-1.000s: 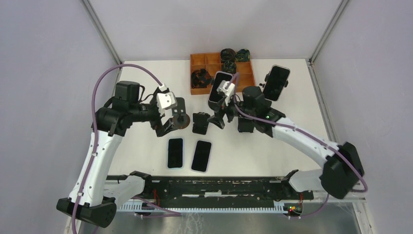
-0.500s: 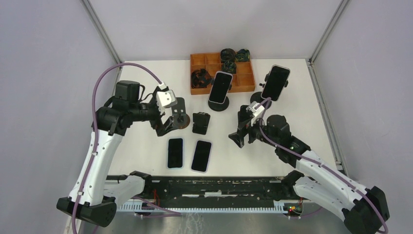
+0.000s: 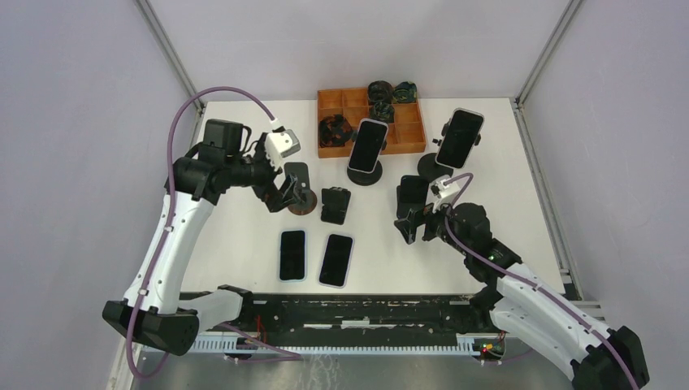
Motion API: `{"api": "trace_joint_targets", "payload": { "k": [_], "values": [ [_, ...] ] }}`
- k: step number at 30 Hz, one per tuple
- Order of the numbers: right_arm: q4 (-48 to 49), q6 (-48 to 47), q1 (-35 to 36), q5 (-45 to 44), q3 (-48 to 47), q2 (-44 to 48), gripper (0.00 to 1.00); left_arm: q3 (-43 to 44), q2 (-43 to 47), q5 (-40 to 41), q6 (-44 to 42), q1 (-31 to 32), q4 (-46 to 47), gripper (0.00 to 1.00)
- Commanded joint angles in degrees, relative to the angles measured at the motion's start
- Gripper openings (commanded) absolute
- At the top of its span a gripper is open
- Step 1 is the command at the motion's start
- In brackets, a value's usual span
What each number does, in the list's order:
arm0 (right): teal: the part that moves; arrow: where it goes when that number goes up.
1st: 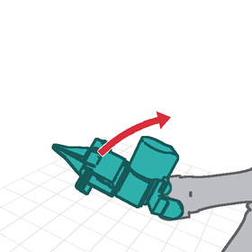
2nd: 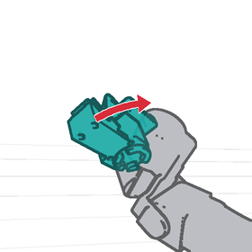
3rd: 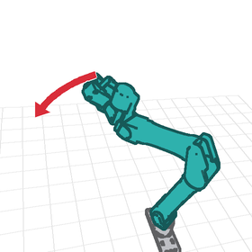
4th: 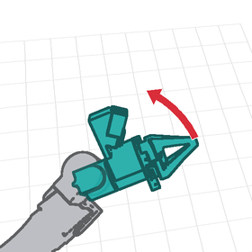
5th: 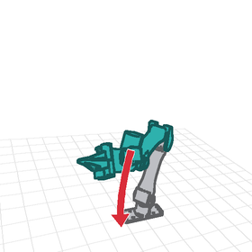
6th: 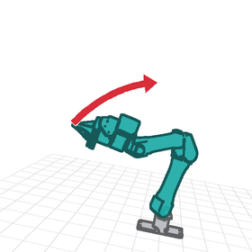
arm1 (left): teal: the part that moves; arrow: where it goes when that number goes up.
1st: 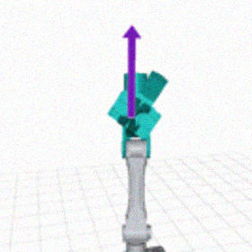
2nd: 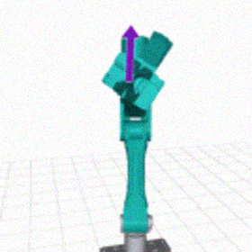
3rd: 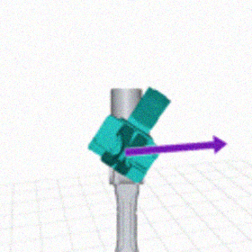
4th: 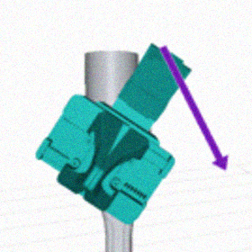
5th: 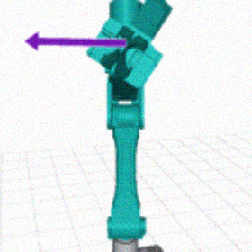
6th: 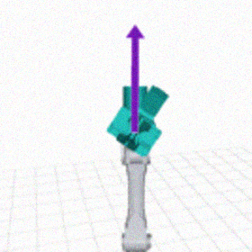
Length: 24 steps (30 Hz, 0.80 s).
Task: Remove the phone from the phone stand
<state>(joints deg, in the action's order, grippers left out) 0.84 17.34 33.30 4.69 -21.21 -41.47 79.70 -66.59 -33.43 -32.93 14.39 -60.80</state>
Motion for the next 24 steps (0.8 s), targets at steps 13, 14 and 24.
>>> {"api": "trace_joint_targets", "payload": {
  "k": [13,14,24],
  "values": [
    [12.8,1.2,-15.2,7.6,2.4,-7.3,0.98,-0.3,2.3,-2.9,-2.3,0.2,-1.7,1.00],
    [13.0,0.7,-15.5,7.9,2.3,-7.7,0.98,-0.7,2.5,-2.7,-2.9,0.2,-1.8,1.00],
    [11.9,-2.6,-19.5,14.7,1.1,-11.5,0.98,-4.5,7.2,-2.6,-7.6,0.2,1.1,1.00]
  ]
}}
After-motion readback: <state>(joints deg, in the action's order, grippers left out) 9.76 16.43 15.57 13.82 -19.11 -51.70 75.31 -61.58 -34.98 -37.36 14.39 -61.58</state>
